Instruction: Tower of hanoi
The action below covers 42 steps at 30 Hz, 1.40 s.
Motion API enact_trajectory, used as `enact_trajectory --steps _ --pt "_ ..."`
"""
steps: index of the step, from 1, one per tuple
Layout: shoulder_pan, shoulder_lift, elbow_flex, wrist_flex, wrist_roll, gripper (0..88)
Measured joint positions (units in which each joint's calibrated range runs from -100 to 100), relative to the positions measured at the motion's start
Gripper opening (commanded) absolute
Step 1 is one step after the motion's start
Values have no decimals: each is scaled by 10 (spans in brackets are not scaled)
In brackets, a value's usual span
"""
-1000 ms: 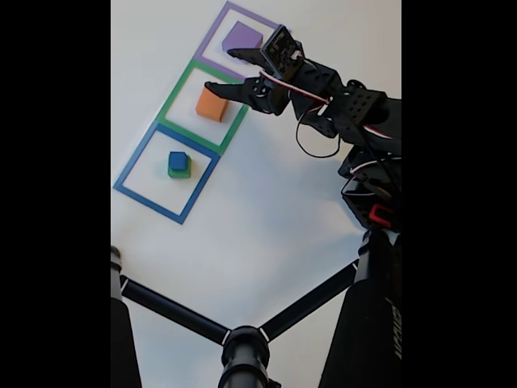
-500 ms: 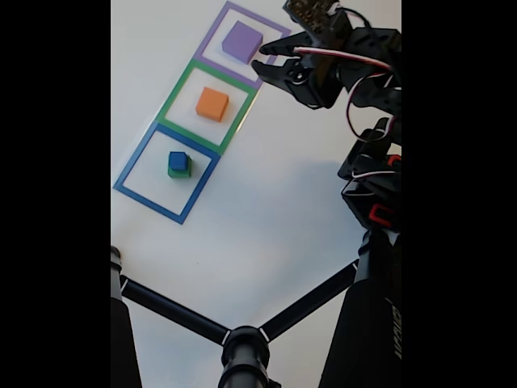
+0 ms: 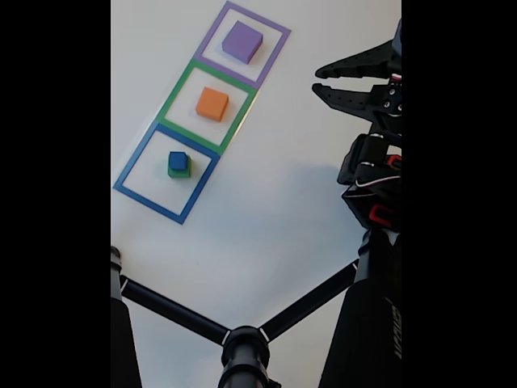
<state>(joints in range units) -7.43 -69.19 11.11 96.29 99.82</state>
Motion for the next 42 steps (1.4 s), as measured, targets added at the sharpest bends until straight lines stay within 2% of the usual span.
enact_trajectory --steps 9,15,19,24,27,32,38,42 --pt "-63 42 -56 29 0 15" --pt "-73 50 12 22 0 161" --pt "-62 42 144 -54 2 237" --pt "-34 28 353 -235 2 273" --pt "-22 30 488 -385 2 309" --pt "-13 71 690 -681 0 313" --pt "-32 206 766 -959 0 309" --pt "-49 303 787 -1107 0 308"
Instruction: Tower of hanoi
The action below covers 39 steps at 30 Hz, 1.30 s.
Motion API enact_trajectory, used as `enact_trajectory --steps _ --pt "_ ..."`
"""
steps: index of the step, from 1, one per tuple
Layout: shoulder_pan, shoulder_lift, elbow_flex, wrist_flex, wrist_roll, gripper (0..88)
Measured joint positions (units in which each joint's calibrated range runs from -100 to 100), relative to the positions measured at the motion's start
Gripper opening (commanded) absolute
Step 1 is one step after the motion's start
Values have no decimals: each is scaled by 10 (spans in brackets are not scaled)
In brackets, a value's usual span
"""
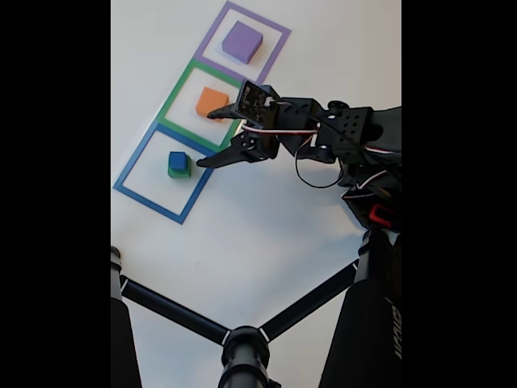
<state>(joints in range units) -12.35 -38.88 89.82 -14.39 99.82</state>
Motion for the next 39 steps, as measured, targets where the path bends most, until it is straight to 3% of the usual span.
enact_trajectory --steps 8,17,39 --pt "-43 169 12 -215 0 306" --pt "-56 354 -32 -366 2 302" --pt "-95 455 -112 -391 2 297"
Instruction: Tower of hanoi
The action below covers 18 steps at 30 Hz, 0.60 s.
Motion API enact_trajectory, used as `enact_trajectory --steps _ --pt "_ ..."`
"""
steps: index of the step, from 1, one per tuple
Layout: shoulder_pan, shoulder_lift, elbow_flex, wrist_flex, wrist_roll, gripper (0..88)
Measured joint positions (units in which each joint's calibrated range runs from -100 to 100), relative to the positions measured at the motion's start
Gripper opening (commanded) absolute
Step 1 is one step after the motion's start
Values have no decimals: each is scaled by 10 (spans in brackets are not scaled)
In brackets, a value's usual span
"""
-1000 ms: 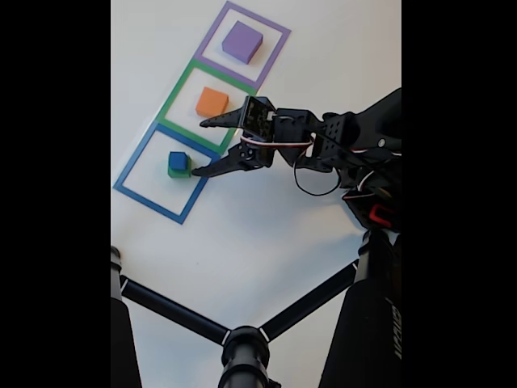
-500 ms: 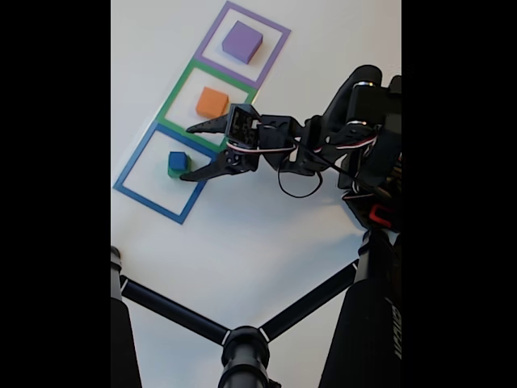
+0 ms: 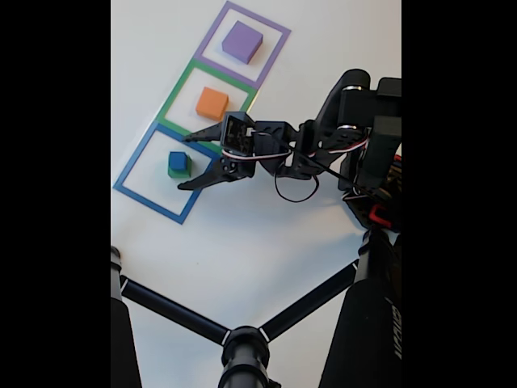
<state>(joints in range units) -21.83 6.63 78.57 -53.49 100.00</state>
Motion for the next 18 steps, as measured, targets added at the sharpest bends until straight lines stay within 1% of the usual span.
enact_trajectory --steps 10,13,18 --pt "-13 30 -35 0 0 295" --pt "-19 32 -36 0 0 250" --pt "-26 38 -42 0 0 221"
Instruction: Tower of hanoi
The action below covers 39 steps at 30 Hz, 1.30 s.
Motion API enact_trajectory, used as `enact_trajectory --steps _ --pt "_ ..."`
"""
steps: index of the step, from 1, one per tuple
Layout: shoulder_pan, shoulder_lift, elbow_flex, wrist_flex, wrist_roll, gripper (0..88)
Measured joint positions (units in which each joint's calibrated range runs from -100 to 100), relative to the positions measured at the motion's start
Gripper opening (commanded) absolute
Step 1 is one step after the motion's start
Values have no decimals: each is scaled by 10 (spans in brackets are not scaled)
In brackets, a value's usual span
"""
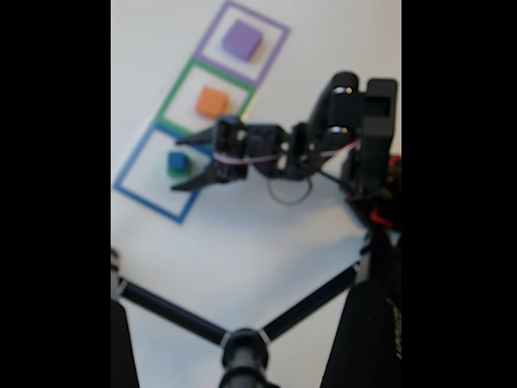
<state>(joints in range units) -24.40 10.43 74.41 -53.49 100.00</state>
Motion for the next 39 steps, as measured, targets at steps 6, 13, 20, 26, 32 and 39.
enact_trajectory --steps 6,13,20,26,32,39 --pt "-4 9 -8 0 0 131" --pt "-9 9 -8 0 0 103" --pt "-9 9 -8 0 0 70" --pt "-9 9 -8 0 0 60" --pt "-9 9 -8 0 0 59" --pt "-9 -51 7 41 -2 60"
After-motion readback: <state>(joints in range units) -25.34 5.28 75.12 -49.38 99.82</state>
